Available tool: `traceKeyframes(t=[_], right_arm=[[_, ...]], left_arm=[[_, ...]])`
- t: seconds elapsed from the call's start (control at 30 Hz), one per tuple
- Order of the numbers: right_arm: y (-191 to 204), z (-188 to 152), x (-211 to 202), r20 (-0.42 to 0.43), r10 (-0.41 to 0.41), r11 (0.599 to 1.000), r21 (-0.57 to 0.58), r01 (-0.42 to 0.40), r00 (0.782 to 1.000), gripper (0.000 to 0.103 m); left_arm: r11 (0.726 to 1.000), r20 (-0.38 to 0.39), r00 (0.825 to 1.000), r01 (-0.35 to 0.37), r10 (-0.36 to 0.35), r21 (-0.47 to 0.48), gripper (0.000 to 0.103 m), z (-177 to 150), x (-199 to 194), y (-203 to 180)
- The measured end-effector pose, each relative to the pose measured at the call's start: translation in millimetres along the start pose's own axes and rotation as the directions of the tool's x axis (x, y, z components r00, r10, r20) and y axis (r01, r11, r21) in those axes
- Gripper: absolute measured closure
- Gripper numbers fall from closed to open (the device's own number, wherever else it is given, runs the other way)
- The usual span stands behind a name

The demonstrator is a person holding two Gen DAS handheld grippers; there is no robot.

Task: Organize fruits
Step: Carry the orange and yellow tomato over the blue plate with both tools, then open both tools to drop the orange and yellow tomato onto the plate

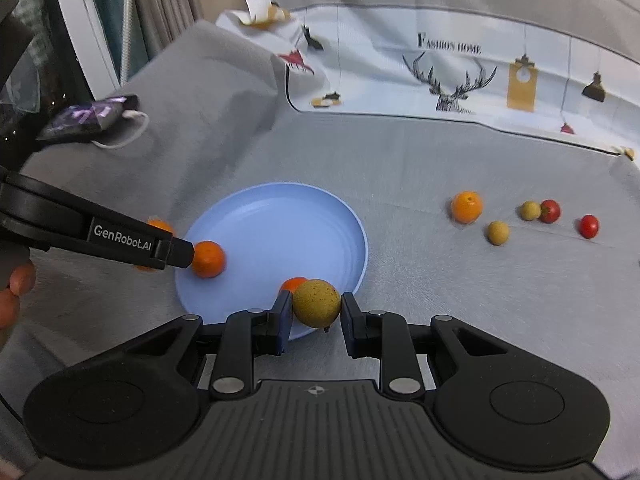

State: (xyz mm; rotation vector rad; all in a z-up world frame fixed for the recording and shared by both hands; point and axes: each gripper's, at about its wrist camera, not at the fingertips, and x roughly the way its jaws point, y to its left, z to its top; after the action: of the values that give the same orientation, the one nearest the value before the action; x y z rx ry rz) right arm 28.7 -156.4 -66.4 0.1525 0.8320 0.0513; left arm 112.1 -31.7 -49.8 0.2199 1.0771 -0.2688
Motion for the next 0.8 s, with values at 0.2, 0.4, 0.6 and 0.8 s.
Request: traceKeyframes(t=[0.2,0.4,0.6,0.8], right_arm=[[-2,9,35,-0.04,0.011,1.0,-0.014,-0.011,0.999,0.076],[-2,19,55,-0.046,0.012,1.0,-0.021,-0.013,0.999,0.076],[1,27,59,-0.049,0.031,0.998,-0.047,-0.034,0.998,0.064],[6,16,31,-0.041,0.004,0.999,-0.042,-0.006,0.999,0.023]], left_arm=[[1.0,-0.023,1.0,-0.016,0.017,0.021,0.06,12,30,-1],[0.999,-0.041,0.999,-0.028,0.029,0.021,0.06,21,49,2],[0.999,0.013,0.999,-0.03,0.03,0.023,0.0,22,40,3],[0.998,-0.007,0.999,-0.038,0.039,0.04,0.0,9,16,1]])
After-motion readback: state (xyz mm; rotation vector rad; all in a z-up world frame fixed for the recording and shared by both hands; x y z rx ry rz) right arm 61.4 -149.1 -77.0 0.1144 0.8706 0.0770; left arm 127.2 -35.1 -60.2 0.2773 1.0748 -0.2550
